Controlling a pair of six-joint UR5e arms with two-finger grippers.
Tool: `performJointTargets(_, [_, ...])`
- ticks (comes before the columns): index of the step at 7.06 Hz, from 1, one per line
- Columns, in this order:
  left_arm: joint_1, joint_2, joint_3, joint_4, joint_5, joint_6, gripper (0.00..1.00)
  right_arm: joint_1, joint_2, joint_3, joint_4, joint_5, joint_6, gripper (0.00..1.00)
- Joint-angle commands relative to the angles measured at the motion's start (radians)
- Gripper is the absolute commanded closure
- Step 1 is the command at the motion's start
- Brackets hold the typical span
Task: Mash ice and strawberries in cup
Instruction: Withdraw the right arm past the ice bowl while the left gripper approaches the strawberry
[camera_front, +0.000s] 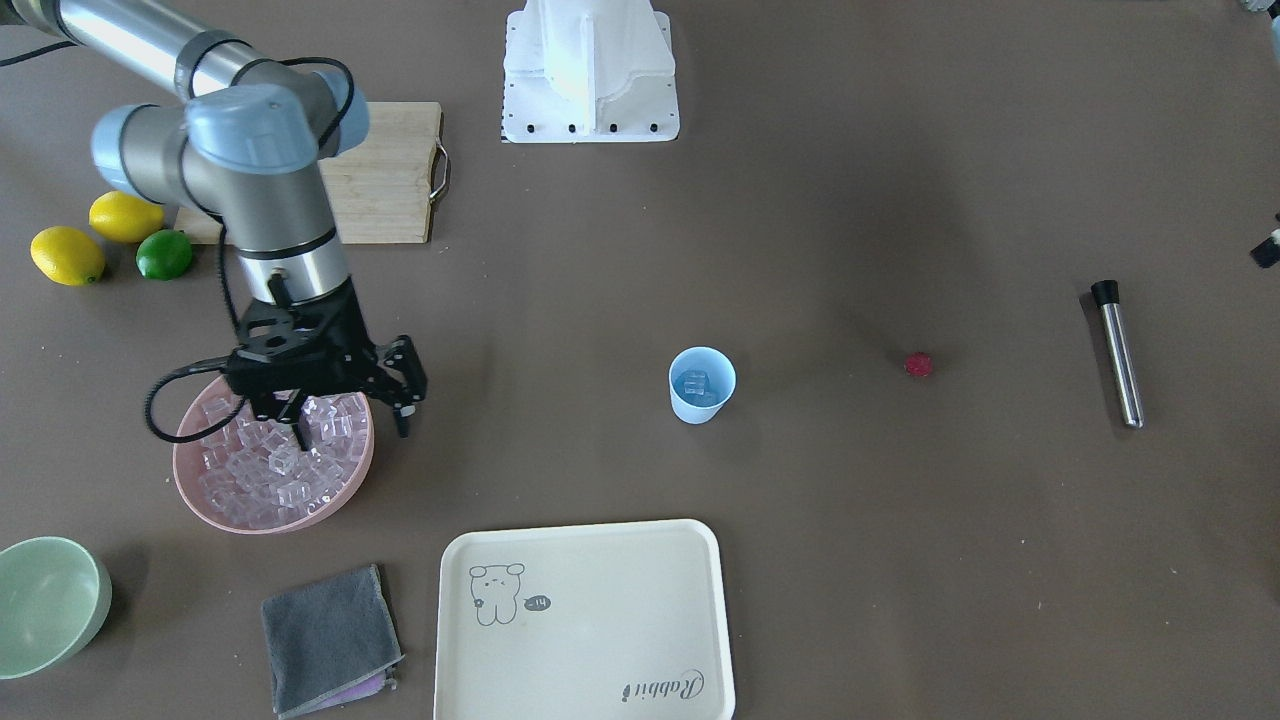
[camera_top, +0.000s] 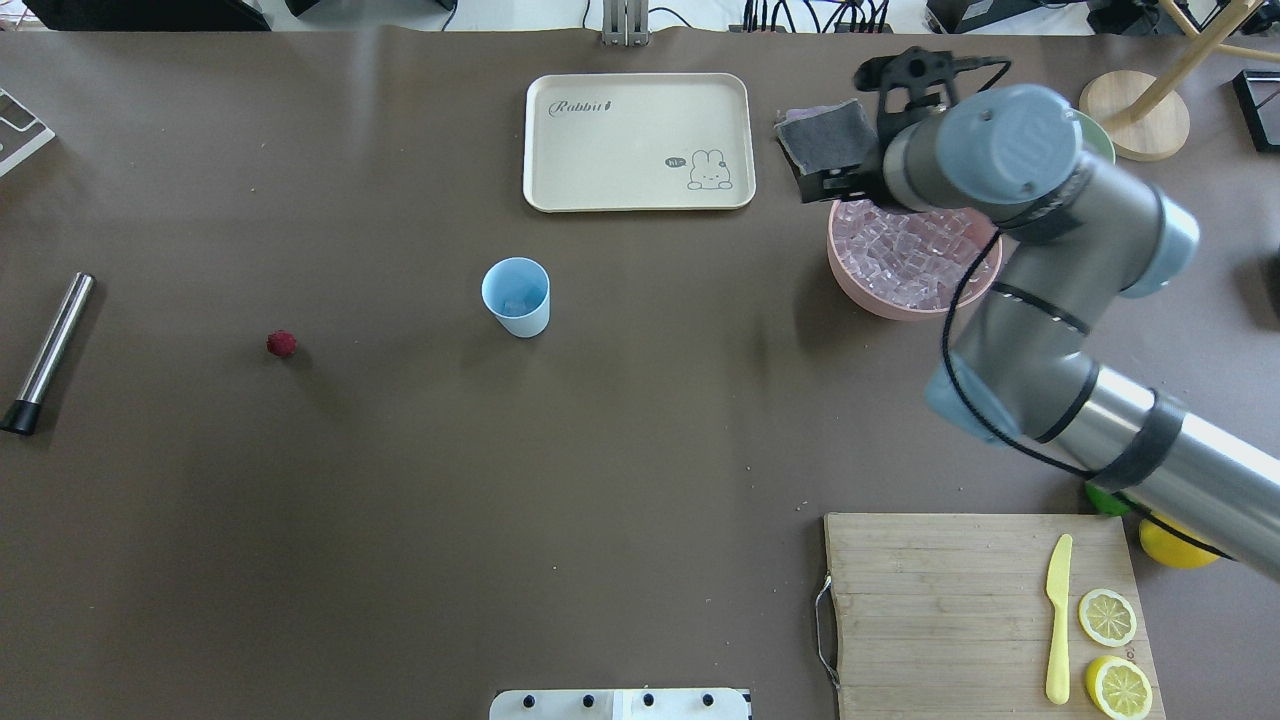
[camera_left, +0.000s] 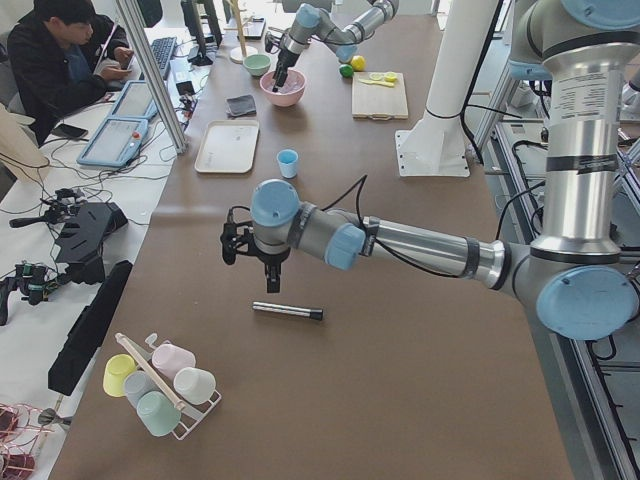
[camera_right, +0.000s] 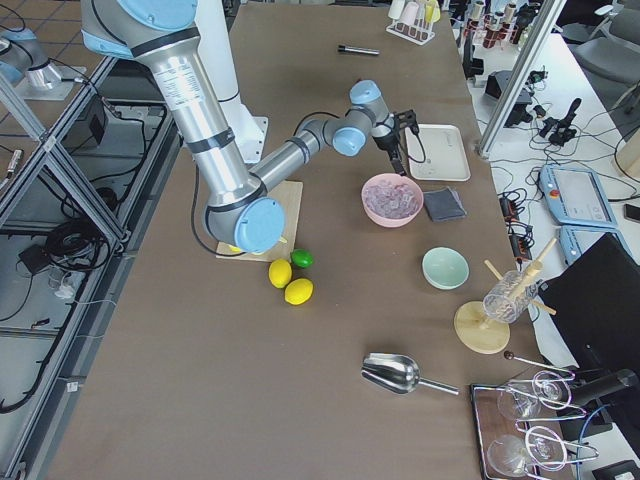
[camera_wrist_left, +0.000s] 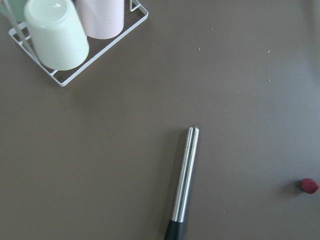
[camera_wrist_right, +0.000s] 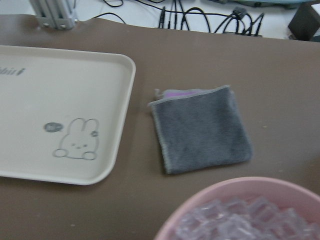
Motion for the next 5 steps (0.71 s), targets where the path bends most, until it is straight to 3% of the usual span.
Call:
performJointTargets(1, [0.346, -0.310, 0.077, 0.007, 0.172, -0.355, 0.01, 0.297, -0.154, -0.077, 0.027, 0.219, -0.267, 0.00])
performJointTargets(2, [0.436, -0.419, 0.152, 0.006, 0.266, -0.406, 0.01, 0.431, -0.147, -0.287, 0.199, 0.317, -0.379, 0.00])
performJointTargets(3, [0.456, -0.440, 0.180, 0.004, 0.270, -0.396, 0.01, 0.497, -0.141, -0.438, 0.276, 0.335, -0.433, 0.00])
performJointTargets(4, [0.454, -0.440, 0.182, 0.007, 0.268, -0.366, 0.01, 0.542, -0.147, -0.467, 0.280, 0.351, -0.483, 0.00])
performJointTargets(5, [0.387, -0.428, 0.179, 0.012, 0.216, -0.349, 0.01, 0.594, -0.166, -0.458, 0.283, 0.454, -0.540, 0.00])
